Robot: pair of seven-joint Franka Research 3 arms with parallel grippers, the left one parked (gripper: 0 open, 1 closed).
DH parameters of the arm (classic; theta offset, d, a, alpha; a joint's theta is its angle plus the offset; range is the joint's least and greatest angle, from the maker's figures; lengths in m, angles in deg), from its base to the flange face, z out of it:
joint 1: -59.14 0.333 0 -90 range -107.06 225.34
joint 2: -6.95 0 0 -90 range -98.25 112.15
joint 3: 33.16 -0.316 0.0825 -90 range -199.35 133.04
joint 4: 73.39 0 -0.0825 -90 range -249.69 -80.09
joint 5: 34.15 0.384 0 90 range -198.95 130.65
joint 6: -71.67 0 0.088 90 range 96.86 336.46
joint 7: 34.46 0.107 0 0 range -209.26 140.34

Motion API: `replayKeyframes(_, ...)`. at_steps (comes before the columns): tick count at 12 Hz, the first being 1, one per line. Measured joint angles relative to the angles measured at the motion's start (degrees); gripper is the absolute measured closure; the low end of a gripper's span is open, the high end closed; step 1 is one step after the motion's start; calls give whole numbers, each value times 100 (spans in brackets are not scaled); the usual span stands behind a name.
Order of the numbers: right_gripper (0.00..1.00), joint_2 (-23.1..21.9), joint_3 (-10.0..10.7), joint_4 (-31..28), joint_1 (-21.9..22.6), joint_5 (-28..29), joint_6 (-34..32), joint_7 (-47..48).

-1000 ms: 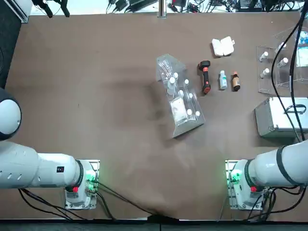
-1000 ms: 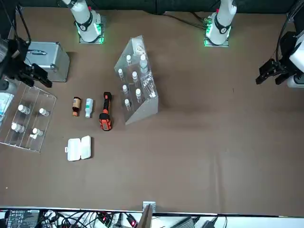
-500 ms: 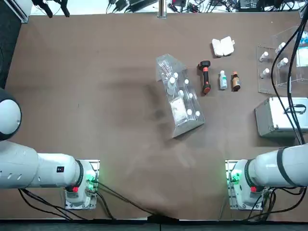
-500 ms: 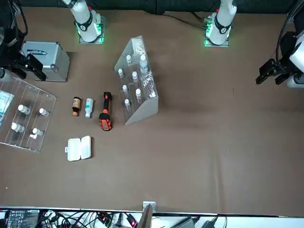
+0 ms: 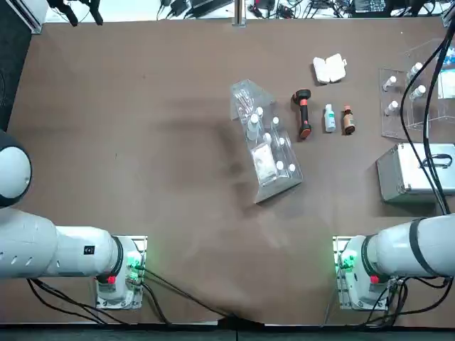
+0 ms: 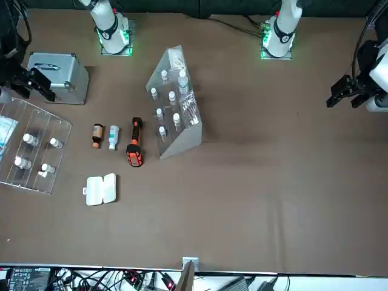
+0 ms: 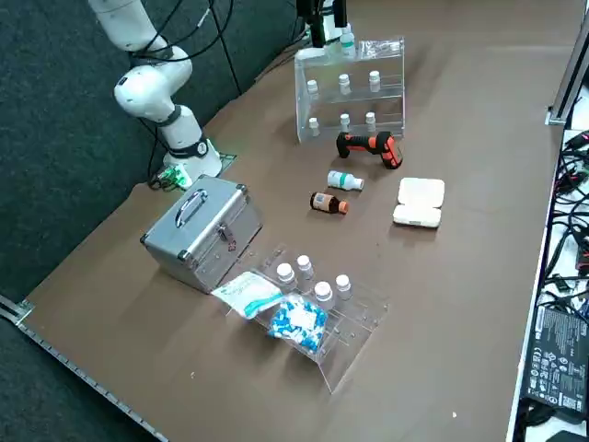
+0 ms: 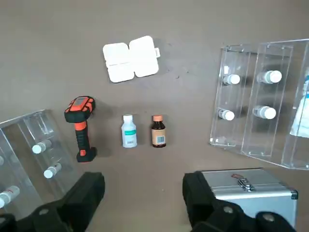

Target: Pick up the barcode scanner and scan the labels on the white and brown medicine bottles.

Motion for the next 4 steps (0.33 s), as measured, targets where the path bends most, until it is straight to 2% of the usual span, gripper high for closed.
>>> replayKeyframes(4,0,-2,221,-24,57,2,-96,-232)
